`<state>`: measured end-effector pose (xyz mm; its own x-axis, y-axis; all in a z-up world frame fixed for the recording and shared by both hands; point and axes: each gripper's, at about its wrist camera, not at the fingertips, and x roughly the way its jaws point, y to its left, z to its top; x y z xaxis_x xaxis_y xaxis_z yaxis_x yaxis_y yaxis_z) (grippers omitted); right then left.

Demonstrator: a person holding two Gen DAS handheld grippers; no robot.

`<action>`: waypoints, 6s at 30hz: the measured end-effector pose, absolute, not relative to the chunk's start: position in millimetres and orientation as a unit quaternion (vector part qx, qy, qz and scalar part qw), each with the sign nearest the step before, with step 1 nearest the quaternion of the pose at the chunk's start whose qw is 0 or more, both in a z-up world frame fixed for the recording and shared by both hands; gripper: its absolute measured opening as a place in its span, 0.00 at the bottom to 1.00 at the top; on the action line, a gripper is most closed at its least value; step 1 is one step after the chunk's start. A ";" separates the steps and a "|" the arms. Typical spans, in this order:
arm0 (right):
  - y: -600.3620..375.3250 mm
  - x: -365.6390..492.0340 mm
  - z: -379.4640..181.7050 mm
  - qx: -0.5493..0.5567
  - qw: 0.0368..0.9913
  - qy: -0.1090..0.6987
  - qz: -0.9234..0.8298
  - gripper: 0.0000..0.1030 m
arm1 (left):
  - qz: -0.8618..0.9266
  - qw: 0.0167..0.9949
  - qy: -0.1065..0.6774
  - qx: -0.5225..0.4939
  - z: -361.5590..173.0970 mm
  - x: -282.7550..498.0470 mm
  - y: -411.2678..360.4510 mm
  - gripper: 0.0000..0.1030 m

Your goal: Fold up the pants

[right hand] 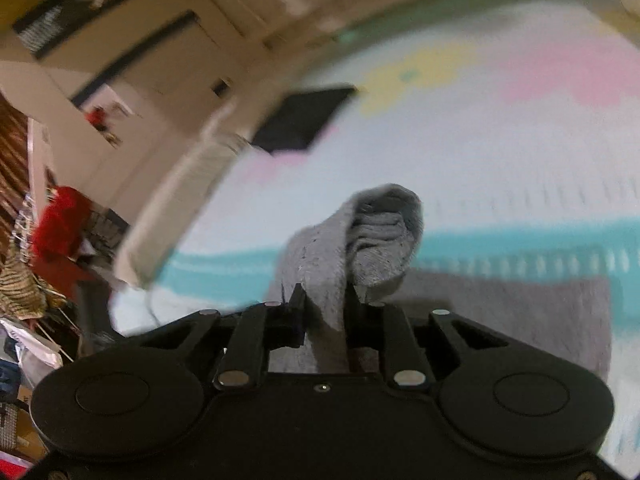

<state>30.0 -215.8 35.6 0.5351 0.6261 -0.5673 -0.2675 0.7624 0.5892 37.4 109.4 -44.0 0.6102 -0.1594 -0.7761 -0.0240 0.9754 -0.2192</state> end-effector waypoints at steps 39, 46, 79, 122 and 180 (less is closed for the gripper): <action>-241.1 9.5 -86.6 0.114 0.890 0.440 0.043 1.00 | -0.140 0.872 0.469 0.008 -52.3 24.6 43.1 0.62; -235.4 -3.6 -94.9 0.101 0.913 0.394 0.039 1.00 | -0.140 0.887 0.437 0.054 -40.6 49.9 13.4 0.62; -243.1 -6.2 -87.7 0.100 0.909 0.399 0.065 1.00 | -0.124 0.857 0.501 0.013 -60.0 67.9 25.5 0.74; -313.1 49.1 -108.3 0.367 0.753 0.474 0.272 1.00 | -0.237 0.842 0.482 -0.051 -88.4 84.5 10.6 0.99; -233.0 156.3 -96.2 0.136 0.833 0.535 0.026 1.00 | -0.035 0.889 0.454 0.041 -85.6 160.4 -12.7 0.85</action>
